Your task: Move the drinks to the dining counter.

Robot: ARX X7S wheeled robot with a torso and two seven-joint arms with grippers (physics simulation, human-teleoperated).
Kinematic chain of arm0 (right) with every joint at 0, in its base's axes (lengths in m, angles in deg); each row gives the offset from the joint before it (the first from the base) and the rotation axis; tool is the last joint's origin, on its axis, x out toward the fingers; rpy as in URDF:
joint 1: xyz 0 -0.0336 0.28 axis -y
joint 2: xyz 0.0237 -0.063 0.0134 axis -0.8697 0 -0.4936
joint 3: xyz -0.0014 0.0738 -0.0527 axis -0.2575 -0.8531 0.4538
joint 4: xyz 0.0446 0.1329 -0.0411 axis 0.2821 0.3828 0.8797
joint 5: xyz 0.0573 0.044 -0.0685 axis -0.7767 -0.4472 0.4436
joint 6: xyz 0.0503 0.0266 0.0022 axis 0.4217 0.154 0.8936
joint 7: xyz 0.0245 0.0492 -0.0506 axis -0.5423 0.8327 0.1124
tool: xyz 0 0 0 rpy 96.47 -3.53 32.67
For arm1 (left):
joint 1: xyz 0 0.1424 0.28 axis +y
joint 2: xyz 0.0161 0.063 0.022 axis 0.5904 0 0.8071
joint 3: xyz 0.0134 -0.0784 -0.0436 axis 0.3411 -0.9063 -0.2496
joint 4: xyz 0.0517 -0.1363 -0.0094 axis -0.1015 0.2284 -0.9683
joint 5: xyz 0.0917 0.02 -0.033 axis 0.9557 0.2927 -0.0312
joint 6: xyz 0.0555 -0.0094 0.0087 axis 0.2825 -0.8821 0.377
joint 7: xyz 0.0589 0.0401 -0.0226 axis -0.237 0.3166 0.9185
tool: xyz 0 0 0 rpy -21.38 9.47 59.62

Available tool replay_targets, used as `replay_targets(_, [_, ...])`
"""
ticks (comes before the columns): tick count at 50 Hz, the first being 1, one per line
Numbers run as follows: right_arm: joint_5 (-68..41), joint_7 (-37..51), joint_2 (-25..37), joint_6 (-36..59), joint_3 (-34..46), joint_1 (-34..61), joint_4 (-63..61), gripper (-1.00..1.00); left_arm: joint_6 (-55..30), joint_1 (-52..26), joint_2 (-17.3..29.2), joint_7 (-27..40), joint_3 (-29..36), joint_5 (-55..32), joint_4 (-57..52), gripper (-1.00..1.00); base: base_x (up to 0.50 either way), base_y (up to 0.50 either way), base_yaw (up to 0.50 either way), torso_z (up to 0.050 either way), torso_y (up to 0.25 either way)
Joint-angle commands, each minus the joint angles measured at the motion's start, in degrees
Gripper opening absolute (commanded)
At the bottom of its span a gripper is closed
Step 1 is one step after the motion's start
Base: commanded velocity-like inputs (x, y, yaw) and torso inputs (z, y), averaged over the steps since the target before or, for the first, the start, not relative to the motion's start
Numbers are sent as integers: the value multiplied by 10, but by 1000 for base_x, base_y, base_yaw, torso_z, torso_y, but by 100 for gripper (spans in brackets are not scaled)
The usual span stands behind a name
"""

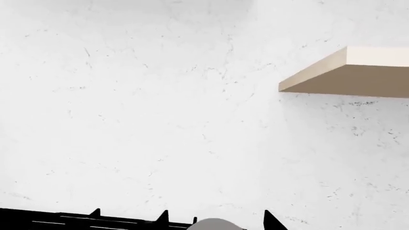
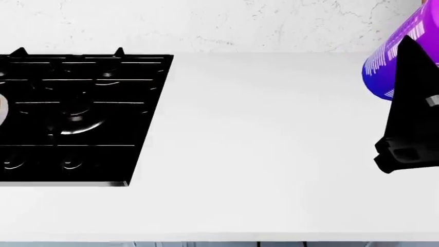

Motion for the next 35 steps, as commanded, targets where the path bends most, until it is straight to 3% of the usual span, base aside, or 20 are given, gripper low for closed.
replay_targets(1, [13,-9,4,2,3,3,-2,-100,11,1,17,7,-16,-19,-5,-100,-199,0,0,0,0])
replay_targets(35, [7,-6,18,-14,30,30,-10,-100,8,20,15,-1,-33,-17,-4,-100,-309,43,0,0,0])
